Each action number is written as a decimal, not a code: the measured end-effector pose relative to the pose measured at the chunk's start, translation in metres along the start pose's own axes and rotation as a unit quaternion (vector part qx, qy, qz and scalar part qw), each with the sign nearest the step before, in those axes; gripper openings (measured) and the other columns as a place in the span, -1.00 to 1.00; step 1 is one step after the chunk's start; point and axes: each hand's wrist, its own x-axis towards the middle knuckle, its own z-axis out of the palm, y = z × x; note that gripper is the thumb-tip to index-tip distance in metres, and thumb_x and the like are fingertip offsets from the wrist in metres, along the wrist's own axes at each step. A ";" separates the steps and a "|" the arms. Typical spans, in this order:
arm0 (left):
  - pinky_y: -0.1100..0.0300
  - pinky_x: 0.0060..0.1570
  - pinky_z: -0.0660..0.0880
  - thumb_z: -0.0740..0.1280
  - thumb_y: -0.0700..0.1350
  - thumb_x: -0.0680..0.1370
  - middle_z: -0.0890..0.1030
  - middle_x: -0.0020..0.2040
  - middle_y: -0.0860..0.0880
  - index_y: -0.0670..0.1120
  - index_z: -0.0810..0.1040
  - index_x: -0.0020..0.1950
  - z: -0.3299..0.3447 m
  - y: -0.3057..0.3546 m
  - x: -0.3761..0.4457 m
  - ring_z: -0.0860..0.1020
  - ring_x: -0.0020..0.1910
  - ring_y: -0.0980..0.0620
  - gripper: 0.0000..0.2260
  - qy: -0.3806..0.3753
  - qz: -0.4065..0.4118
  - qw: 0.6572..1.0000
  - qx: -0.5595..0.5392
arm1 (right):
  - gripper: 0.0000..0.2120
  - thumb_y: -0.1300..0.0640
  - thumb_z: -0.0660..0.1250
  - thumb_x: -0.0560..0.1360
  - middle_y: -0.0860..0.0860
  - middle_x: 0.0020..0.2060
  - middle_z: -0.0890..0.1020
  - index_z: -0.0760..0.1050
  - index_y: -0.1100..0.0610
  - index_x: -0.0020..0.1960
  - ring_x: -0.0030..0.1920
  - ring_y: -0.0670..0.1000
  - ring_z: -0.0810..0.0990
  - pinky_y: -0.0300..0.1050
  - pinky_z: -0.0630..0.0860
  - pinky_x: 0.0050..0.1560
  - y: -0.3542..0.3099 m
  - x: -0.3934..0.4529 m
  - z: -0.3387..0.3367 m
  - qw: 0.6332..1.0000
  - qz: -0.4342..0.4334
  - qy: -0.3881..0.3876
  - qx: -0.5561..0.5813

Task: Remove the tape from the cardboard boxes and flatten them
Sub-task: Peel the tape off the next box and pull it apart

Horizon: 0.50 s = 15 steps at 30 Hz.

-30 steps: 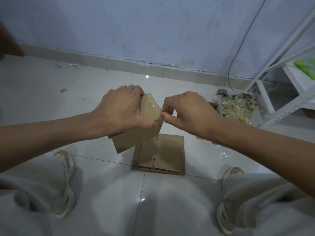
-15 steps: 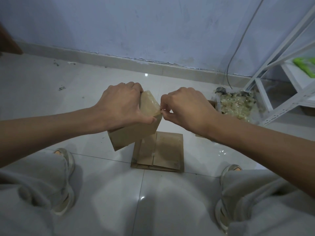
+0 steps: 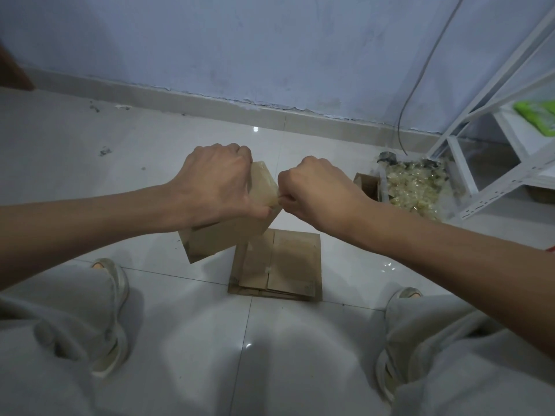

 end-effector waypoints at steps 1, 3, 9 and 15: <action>0.08 -0.19 0.38 0.34 0.52 0.26 0.61 -0.03 -0.04 -0.10 0.55 0.14 0.001 0.000 0.000 0.56 -0.15 -0.11 -0.23 -0.001 0.001 1.000 0.001 | -0.84 0.27 0.31 0.47 0.06 -0.41 0.31 0.40 0.19 -0.27 -0.38 0.15 0.36 -0.07 0.10 -0.42 0.000 0.000 0.000 1.000 -0.002 -0.001 -0.003; 0.07 -0.19 0.42 0.29 0.53 0.25 0.61 -0.03 -0.04 -0.11 0.55 0.14 0.001 -0.001 0.001 0.57 -0.15 -0.12 -0.20 -0.002 0.003 1.000 0.004 | -0.86 0.26 0.31 0.48 0.05 -0.40 0.30 0.43 0.19 -0.24 -0.42 0.09 0.28 -0.07 0.08 -0.42 -0.001 0.000 -0.001 1.000 -0.009 0.000 -0.009; 0.07 -0.20 0.43 0.25 0.53 0.22 0.61 -0.06 -0.03 -0.11 0.56 0.11 0.001 0.000 0.002 0.57 -0.17 -0.12 -0.19 -0.003 0.007 1.000 0.002 | -0.78 0.14 0.32 0.54 0.02 -0.37 0.29 0.31 0.15 -0.20 -0.40 0.06 0.25 -0.05 0.09 -0.42 0.001 0.005 0.003 0.999 -0.032 -0.019 -0.005; 0.02 0.01 0.38 0.27 0.56 0.26 0.57 0.17 0.01 -0.05 0.46 0.35 -0.002 -0.007 -0.005 0.51 0.06 -0.04 -0.12 -0.016 0.034 0.999 -0.022 | -0.89 0.06 0.31 0.59 -0.03 -0.31 0.61 0.53 0.09 -0.04 -0.34 0.03 0.57 0.07 0.58 -0.22 0.018 0.002 0.015 0.986 0.020 0.053 0.154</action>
